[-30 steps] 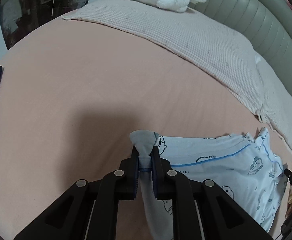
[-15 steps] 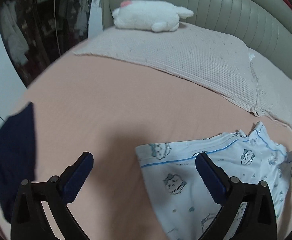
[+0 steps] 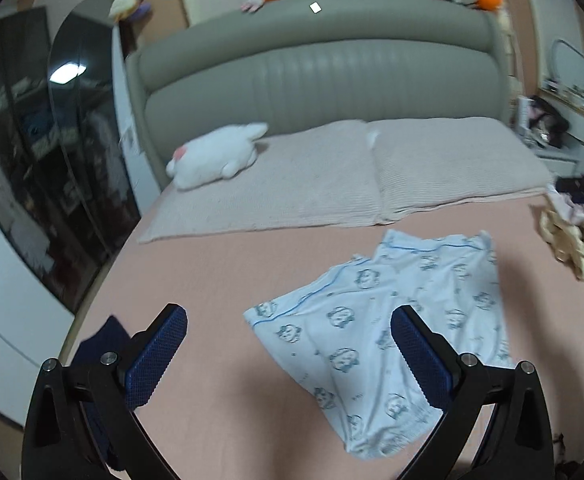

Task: Fold clothes
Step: 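Release the shorts with both grippers and pull back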

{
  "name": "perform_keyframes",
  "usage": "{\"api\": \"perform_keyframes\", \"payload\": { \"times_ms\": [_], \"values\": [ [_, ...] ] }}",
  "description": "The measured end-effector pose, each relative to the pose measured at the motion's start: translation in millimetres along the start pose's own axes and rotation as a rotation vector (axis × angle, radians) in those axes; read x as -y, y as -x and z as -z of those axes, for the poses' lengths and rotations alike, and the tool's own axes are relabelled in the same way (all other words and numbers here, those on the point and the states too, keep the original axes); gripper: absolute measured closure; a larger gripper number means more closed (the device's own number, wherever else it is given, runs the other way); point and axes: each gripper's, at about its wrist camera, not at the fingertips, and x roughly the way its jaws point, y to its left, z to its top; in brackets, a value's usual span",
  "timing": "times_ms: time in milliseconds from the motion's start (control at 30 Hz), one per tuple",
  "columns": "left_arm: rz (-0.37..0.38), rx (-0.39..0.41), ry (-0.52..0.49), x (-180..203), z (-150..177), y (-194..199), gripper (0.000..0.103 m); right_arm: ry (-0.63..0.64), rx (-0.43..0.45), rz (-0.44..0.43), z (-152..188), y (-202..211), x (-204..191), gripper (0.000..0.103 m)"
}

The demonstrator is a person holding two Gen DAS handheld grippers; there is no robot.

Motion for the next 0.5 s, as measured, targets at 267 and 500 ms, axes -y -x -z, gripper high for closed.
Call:
{"api": "perform_keyframes", "payload": {
  "times_ms": [267, 500],
  "values": [
    [0.059, 0.001, -0.119, 52.3, -6.5, 32.6, 0.000, 0.090, -0.037, -0.048, 15.3, 48.5, -20.9, 0.021],
    [0.126, -0.086, -0.206, 113.5, 15.3, -15.0, 0.000, 0.123, -0.121, -0.050, 21.0, -1.9, -7.2, 0.021]
  ]
}}
